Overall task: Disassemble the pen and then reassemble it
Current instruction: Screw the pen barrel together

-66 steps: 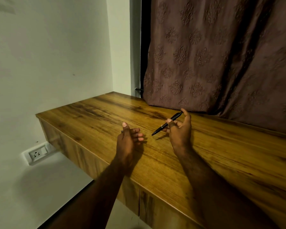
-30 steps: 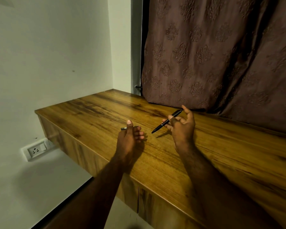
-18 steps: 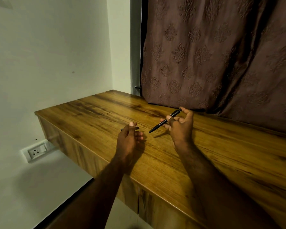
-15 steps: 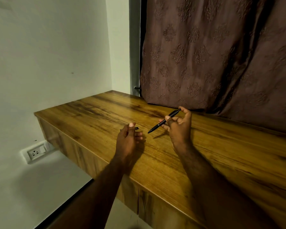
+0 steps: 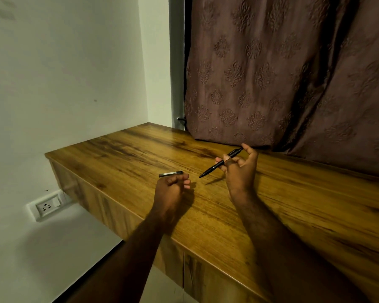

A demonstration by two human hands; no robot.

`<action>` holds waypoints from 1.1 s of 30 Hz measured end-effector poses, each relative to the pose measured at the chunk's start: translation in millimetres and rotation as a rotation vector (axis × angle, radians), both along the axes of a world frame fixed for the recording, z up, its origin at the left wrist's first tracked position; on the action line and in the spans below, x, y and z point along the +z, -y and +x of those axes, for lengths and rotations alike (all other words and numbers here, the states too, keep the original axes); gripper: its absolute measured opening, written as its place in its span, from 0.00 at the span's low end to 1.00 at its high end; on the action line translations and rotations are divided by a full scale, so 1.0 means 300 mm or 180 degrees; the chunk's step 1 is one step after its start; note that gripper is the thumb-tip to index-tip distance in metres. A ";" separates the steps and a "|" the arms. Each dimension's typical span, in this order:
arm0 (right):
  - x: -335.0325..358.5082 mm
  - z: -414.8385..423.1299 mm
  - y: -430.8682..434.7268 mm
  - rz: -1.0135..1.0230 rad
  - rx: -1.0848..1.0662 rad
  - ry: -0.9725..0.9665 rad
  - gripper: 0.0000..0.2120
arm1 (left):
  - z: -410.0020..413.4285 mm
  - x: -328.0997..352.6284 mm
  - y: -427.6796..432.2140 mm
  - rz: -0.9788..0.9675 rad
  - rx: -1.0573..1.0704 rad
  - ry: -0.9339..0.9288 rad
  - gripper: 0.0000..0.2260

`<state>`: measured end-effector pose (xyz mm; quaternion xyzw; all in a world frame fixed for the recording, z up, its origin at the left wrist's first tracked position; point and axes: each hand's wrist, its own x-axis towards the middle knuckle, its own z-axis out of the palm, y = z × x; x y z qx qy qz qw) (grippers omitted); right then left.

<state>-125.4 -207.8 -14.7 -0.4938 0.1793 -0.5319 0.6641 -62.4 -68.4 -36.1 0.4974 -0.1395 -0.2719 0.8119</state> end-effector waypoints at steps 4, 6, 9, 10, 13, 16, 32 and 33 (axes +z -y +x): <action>0.005 0.001 0.004 0.0152 0.0029 0.0037 0.24 | 0.000 -0.003 0.000 0.0026 0.0002 0.0098 0.11; 0.008 0.001 0.000 0.0094 0.0094 0.0024 0.25 | 0.006 -0.007 0.001 0.0008 -0.0027 0.0089 0.11; 0.008 0.003 -0.012 0.0017 0.0099 0.0052 0.26 | 0.003 -0.002 0.003 -0.0034 -0.0041 0.0065 0.11; 0.005 0.005 -0.013 0.0025 0.0071 0.0040 0.26 | 0.002 -0.002 0.004 -0.0056 -0.0045 0.0038 0.10; -0.004 0.006 -0.011 0.0023 0.0011 -0.0058 0.24 | 0.013 -0.012 0.004 -0.0174 -0.0103 -0.0150 0.10; -0.005 0.007 -0.009 0.0002 0.0072 -0.0095 0.24 | 0.029 -0.026 0.008 -0.0397 -0.0357 -0.0415 0.10; 0.007 0.009 -0.042 -0.0004 0.0098 -0.0005 0.26 | 0.074 -0.071 0.032 -0.0441 -0.0512 -0.0456 0.10; 0.007 0.008 -0.042 -0.0018 0.0034 -0.0024 0.25 | 0.081 -0.075 0.034 -0.0448 -0.0550 -0.0484 0.09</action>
